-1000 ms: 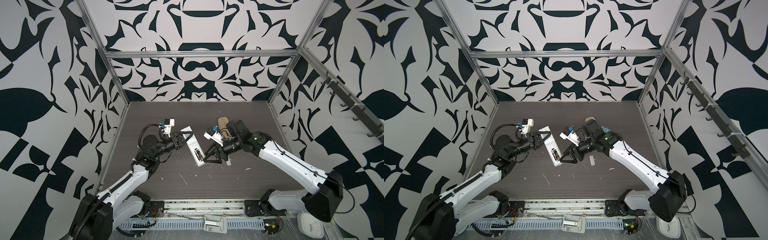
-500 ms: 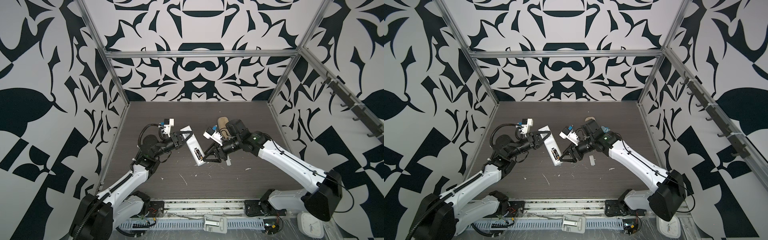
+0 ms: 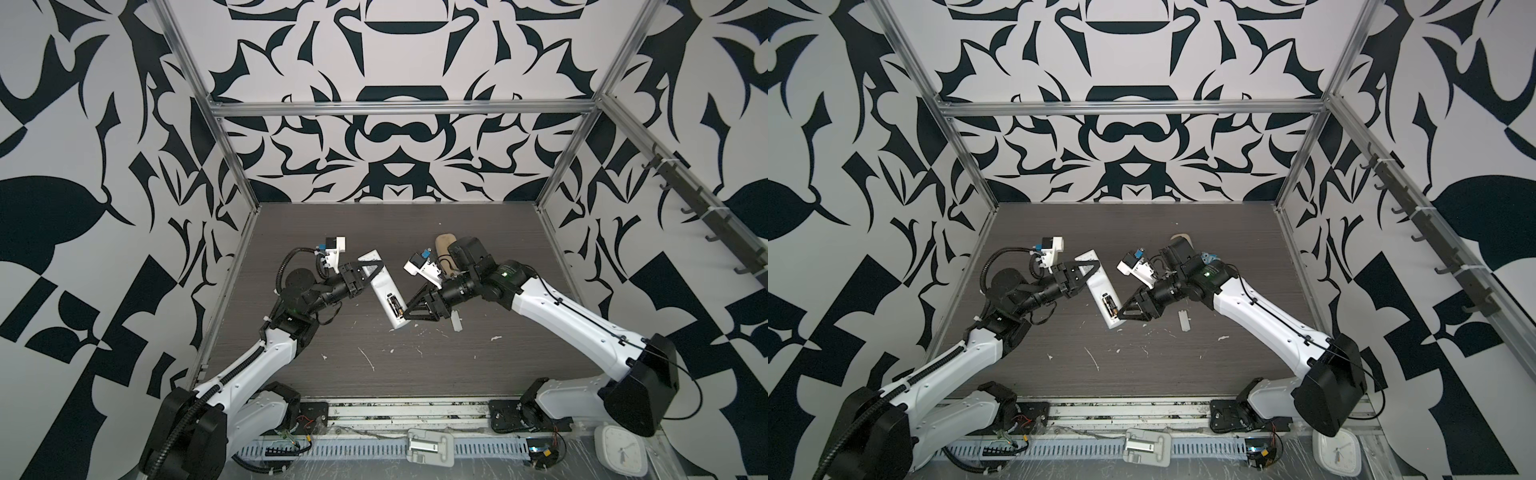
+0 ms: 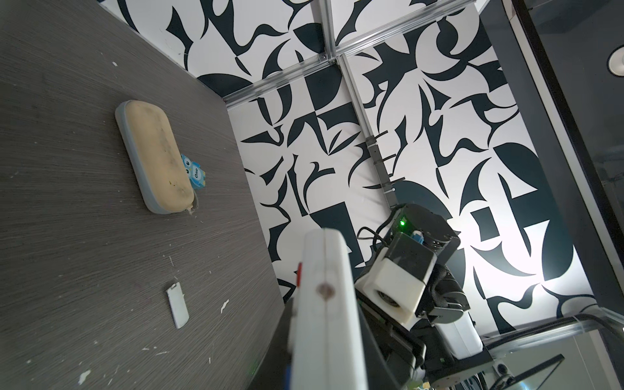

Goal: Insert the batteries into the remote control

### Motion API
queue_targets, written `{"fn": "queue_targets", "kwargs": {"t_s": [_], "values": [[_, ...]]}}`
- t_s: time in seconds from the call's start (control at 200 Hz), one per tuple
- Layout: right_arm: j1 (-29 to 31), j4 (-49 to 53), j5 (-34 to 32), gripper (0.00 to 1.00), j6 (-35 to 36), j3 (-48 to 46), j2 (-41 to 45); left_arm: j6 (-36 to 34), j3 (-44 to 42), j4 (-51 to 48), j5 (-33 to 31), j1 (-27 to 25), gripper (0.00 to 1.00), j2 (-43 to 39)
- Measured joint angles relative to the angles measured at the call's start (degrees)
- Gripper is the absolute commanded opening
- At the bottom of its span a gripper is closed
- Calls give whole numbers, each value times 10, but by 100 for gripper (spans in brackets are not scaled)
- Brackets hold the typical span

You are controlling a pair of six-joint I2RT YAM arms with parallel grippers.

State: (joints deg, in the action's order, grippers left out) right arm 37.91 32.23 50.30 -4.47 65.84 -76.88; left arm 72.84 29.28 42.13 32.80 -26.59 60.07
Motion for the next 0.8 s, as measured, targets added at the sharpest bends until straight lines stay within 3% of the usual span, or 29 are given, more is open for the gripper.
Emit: {"fn": "queue_targets", "kwargs": {"t_s": [0.32,0.8], "values": [[0,44,-6,33,-3,33,-31,-11,0,-4,-9,2,0,10],[-1,88,-22,28,-3,64,-60,-30,0,-13,-6,2,0,16]]}}
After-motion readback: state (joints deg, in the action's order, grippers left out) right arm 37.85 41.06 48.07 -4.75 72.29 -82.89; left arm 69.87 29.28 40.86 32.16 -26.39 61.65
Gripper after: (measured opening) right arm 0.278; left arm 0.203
